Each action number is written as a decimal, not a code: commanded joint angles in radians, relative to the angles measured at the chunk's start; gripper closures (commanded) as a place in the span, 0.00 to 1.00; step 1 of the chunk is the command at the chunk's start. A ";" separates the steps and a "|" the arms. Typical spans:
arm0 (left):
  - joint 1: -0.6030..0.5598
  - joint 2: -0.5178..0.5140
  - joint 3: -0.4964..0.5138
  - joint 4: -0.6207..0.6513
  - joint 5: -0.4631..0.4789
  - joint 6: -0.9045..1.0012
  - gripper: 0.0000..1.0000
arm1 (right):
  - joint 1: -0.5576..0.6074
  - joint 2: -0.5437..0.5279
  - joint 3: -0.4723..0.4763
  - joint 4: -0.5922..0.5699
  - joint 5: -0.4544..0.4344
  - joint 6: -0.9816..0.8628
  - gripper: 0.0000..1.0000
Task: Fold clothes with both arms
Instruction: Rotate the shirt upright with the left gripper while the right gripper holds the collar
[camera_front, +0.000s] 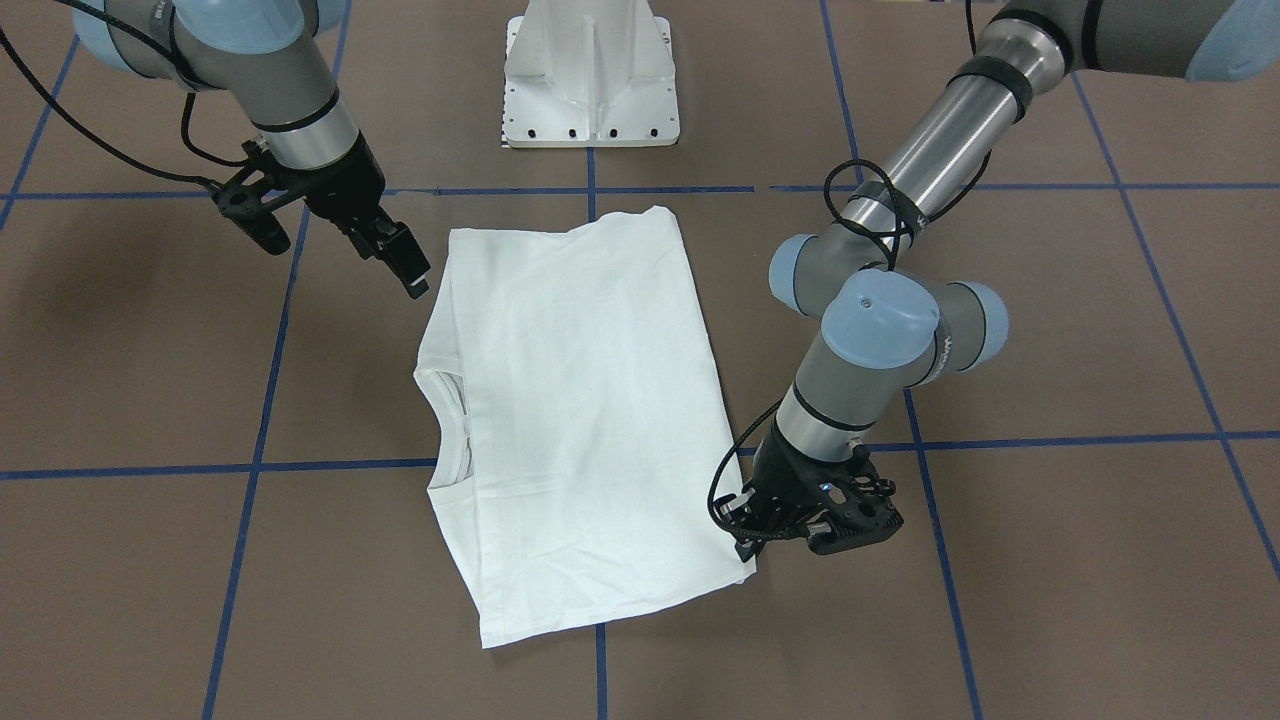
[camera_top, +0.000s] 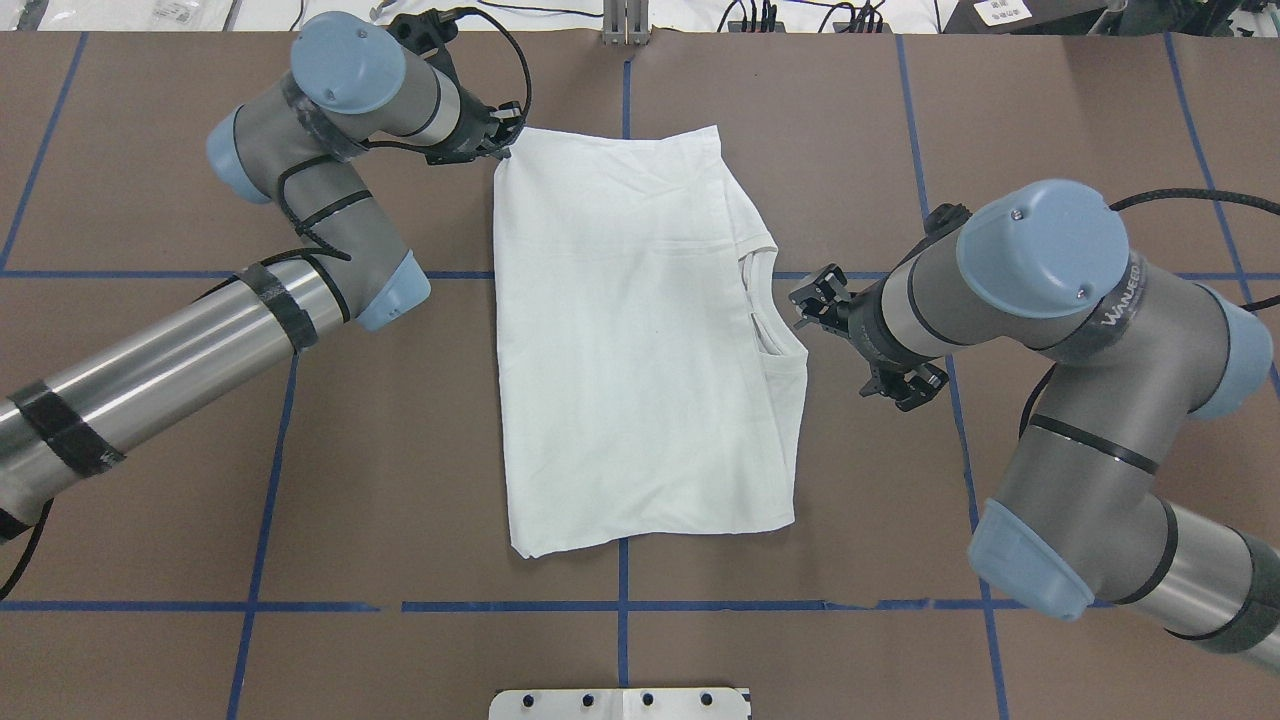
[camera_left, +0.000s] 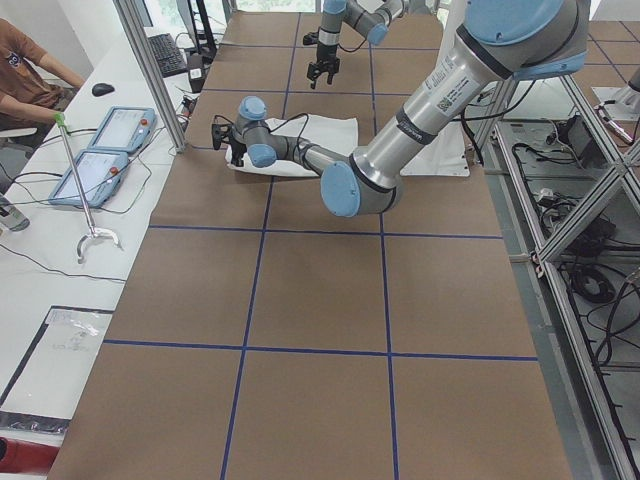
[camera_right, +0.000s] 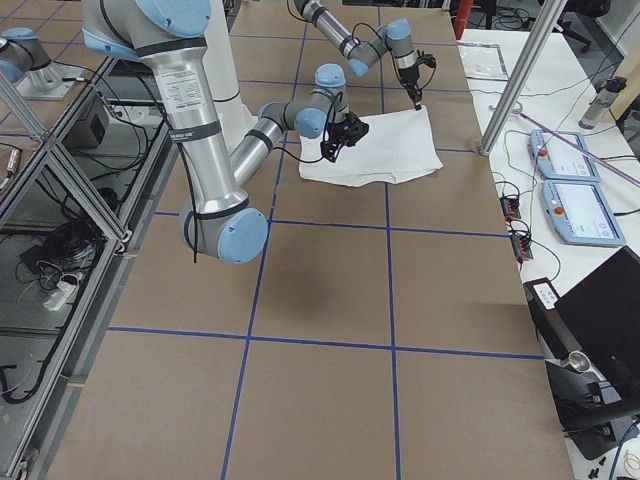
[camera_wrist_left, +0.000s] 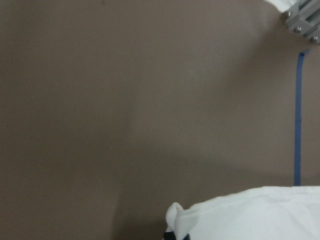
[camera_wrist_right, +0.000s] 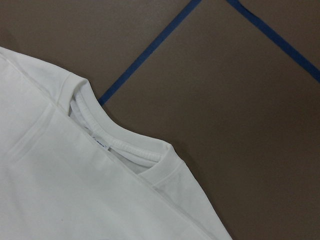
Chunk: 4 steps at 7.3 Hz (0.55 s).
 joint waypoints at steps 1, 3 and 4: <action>-0.007 -0.058 0.100 -0.036 0.004 0.023 0.85 | -0.059 0.006 -0.002 0.000 -0.072 0.002 0.00; -0.031 -0.056 0.078 -0.036 0.000 0.038 0.34 | -0.166 0.006 -0.020 0.000 -0.138 0.008 0.00; -0.031 -0.055 0.069 -0.034 0.000 0.034 0.34 | -0.246 0.008 -0.044 0.000 -0.234 0.111 0.00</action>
